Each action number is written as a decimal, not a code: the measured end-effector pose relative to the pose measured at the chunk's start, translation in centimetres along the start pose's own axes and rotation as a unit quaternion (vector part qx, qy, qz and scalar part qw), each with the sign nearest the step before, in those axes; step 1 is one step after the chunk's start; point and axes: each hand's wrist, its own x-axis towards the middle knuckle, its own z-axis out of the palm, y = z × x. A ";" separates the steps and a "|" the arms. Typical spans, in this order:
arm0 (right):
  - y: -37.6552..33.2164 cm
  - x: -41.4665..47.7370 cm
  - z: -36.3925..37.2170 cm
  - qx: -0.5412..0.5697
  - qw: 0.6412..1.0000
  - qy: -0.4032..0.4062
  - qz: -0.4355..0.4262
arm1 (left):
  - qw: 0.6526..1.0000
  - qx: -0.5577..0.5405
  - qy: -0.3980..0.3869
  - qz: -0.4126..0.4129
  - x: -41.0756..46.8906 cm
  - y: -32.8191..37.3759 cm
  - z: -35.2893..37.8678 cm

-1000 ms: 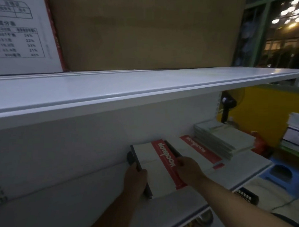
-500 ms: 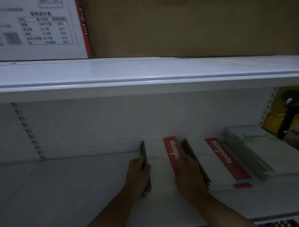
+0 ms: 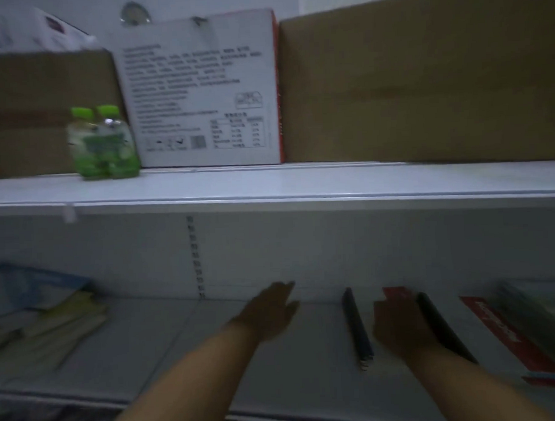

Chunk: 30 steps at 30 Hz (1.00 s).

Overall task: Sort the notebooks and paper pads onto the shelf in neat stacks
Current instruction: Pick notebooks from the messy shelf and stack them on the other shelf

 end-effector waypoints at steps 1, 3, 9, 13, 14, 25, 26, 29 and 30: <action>-2.9 -0.2 -2.1 0.001 0.999 0.033 -0.037 | 0.999 0.012 0.028 -0.010 -1.3 -2.1 -2.4; -10.0 -1.0 -5.1 0.069 0.986 -0.013 -0.152 | 0.995 0.036 0.071 -0.052 -4.3 -6.6 -7.1; -30.2 -5.5 -11.7 0.140 0.914 -0.087 -0.370 | 0.967 0.158 0.103 -0.169 -17.4 -19.9 -16.3; -39.3 -8.3 -13.6 0.127 0.877 -0.087 -0.455 | 0.952 0.154 0.083 -0.251 -26.2 -26.9 -18.8; -41.1 -8.8 -13.9 0.133 0.869 -0.082 -0.470 | 0.950 0.143 0.077 -0.267 -28.0 -28.4 -19.3; -58.3 -8.7 -12.5 0.118 0.836 -0.107 -0.525 | 0.936 0.074 0.107 -0.328 -35.1 -39.8 -19.7; -59.8 -8.0 -12.6 0.125 0.835 -0.099 -0.526 | 0.935 0.076 0.110 -0.329 -34.9 -40.9 -19.9; -64.3 -5.2 -12.7 0.180 0.848 -0.068 -0.494 | 0.931 0.088 0.119 -0.333 -33.6 -44.7 -21.2; -65.8 -4.2 -12.6 0.201 0.852 -0.058 -0.480 | 0.929 0.091 0.121 -0.338 -33.0 -46.0 -21.8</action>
